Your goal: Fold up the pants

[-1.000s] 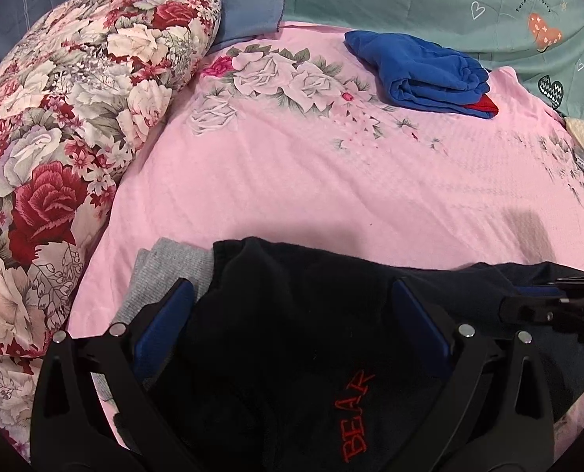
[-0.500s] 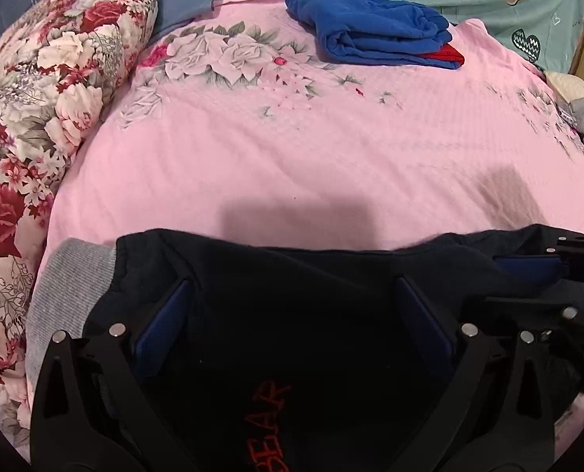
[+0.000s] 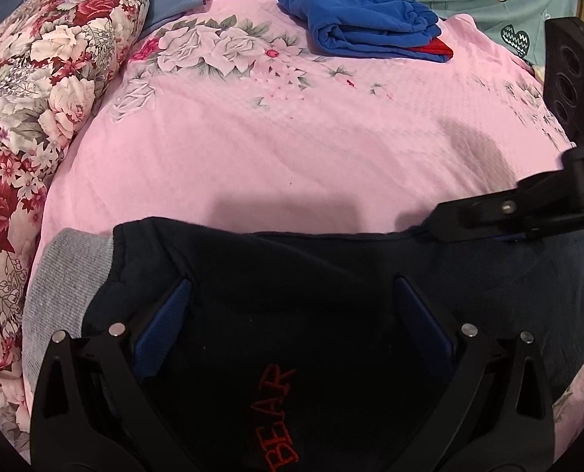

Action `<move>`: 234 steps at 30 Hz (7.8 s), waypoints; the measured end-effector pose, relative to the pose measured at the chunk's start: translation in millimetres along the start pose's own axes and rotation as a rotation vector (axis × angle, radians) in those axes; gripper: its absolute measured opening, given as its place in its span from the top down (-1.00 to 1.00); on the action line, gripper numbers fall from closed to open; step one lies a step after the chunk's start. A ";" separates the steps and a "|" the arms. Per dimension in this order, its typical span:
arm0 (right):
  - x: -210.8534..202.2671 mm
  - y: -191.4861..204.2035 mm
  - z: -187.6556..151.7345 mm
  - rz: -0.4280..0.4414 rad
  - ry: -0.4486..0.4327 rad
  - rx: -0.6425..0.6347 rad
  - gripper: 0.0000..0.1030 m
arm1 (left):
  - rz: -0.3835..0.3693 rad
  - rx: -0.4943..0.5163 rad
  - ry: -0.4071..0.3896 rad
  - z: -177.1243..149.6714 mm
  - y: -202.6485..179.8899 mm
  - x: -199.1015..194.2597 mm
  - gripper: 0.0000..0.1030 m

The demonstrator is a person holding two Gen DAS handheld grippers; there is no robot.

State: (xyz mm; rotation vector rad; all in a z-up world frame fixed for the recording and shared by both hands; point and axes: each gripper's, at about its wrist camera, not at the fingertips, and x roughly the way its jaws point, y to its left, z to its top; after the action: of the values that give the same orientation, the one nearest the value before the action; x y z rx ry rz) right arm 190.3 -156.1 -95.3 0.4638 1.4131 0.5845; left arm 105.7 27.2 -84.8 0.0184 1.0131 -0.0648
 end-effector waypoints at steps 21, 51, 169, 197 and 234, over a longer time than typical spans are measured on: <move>-62.3 8.3 -24.2 -0.204 -0.358 -0.302 0.46 | -0.013 -0.091 -0.070 5.3 35.6 -34.0 -0.96; -24.0 -5.1 -27.7 -0.144 -0.266 -0.236 0.78 | 0.231 -0.271 0.015 10.2 108.8 -12.4 -0.96; -164.0 -98.0 -126.0 -0.132 -0.526 0.024 0.76 | -0.265 0.101 0.022 7.9 -123.1 -44.1 -0.96; -181.3 -86.6 -154.3 -0.152 -0.593 -0.004 0.00 | -0.129 -0.030 0.029 -24.9 -42.9 -63.8 -0.96; -149.2 -114.6 -151.2 -0.124 -0.575 0.054 -0.16 | 0.087 -0.374 0.089 -50.5 82.9 -46.7 -0.88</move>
State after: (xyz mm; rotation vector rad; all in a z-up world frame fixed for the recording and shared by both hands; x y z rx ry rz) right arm 43.0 -345.2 -67.6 0.5317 0.8997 0.2780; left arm 43.5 114.4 -73.1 -0.2782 1.0992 0.2068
